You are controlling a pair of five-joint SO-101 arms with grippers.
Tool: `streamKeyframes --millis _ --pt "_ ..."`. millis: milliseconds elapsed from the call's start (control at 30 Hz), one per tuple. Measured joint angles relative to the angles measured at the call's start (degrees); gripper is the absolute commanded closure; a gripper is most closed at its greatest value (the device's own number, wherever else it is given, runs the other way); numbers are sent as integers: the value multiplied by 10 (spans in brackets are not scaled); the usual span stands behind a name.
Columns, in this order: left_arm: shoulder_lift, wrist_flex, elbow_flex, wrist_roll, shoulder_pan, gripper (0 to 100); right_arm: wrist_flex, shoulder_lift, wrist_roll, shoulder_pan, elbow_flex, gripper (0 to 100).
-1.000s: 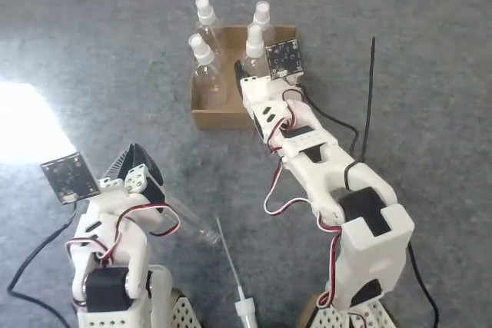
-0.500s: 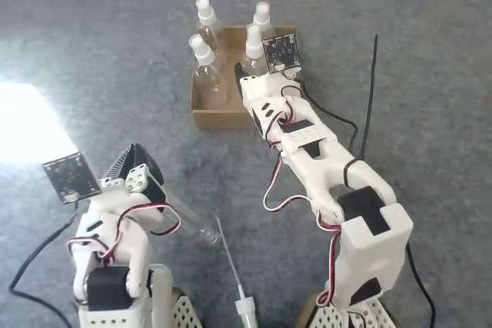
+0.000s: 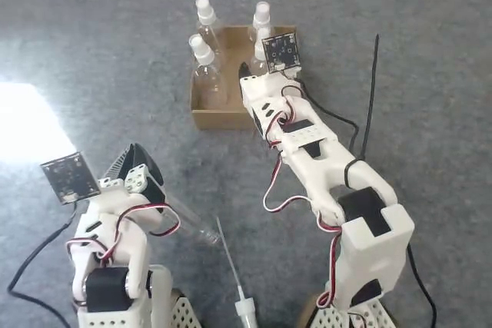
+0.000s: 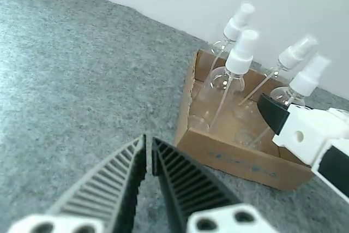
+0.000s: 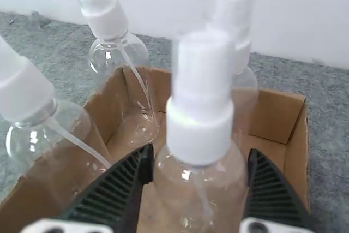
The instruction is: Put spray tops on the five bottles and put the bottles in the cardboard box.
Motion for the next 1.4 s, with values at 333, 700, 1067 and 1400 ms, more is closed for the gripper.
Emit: streamKeyframes --millis 333,700,1067,1400 --pt "0 0 0 0 0 987 0 0 0 -1 0 788" --pt "0 0 0 0 0 987 0 0 0 -1 0 812" --pt "0 0 0 0 0 987 0 0 0 -1 0 961" --pt "0 0 0 0 0 987 -37 7 0 -4 -1 957"
